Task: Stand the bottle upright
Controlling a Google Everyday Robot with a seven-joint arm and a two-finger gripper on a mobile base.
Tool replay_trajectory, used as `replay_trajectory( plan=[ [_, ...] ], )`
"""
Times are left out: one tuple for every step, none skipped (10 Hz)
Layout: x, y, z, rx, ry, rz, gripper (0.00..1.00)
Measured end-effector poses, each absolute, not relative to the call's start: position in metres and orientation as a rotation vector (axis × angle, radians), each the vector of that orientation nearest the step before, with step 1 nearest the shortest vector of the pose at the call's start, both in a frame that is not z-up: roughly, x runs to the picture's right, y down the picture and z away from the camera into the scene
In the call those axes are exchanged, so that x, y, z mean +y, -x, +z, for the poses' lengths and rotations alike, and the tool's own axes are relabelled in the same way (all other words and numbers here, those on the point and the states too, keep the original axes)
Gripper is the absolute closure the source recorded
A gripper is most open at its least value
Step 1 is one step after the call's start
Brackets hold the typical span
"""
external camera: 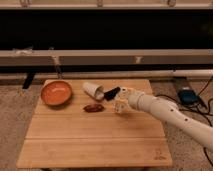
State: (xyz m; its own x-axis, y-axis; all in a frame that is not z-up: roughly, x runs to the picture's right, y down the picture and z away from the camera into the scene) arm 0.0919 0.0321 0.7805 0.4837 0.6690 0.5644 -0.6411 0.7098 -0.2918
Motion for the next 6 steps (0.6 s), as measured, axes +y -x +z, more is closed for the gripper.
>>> replay_trajectory(
  plan=[
    [0.035, -0.091, 0.781, -0.7, 0.05, 0.784, 0.97],
    [0.037, -0.09, 0.781, -0.696, 0.054, 0.775, 0.91],
    [0.041, -0.09, 0.783, -0.683, 0.058, 0.764, 0.79],
    [0.044, -0.089, 0.784, -0.674, 0.063, 0.758, 0.69],
    [0.046, -0.089, 0.785, -0.667, 0.066, 0.753, 0.61],
    [0.049, -0.089, 0.786, -0.659, 0.072, 0.748, 0.51]
  ],
)
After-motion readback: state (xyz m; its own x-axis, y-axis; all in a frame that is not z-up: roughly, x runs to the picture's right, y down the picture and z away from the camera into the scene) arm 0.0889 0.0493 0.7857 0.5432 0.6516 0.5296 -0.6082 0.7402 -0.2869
